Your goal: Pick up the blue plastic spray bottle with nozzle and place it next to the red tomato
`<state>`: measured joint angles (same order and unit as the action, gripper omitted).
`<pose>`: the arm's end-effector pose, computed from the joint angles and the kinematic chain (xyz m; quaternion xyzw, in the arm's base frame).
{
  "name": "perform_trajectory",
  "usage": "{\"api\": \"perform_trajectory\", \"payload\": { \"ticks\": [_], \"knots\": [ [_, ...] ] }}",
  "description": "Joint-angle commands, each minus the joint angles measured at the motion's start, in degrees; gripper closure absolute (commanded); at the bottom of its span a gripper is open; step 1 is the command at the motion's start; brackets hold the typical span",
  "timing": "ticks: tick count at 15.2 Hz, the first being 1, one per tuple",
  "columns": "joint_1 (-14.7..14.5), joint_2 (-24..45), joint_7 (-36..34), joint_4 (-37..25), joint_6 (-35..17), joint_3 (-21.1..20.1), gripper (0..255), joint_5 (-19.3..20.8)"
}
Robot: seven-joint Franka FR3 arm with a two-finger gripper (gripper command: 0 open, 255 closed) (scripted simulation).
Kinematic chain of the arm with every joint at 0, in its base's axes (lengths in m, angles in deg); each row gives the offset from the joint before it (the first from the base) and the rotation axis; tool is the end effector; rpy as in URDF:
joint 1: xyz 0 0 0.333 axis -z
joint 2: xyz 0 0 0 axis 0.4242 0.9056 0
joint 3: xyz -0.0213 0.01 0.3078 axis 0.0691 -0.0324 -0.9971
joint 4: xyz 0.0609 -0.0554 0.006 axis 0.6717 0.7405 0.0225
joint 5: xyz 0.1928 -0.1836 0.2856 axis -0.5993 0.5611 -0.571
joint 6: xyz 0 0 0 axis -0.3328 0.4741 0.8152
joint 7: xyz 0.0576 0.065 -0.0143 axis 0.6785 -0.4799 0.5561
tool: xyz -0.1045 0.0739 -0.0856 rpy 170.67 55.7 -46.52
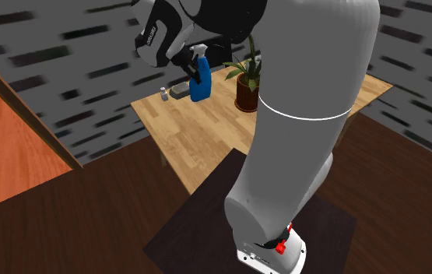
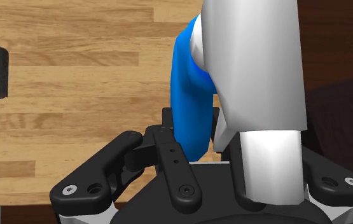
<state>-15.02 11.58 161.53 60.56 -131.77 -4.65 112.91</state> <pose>0.5062 -0.2523 0.3190 0.7833 0.5768 -0.1866 0.1375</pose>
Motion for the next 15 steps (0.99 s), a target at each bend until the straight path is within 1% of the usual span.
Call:
{"api": "perform_trajectory", "payload": {
  "ticks": [1, 9, 15],
  "knots": [
    [1.3, -0.3, 1.4, 1.3, -1.9, 1.1, 255, 0.6],
    [7.8, 0.8, 9.1, 4.2, -10.6, 6.3, 255, 2.2],
    [13.2, 4.1, 16.2, 3.6, -16.9, 9.7, 255, 1.4]
  ]
}}
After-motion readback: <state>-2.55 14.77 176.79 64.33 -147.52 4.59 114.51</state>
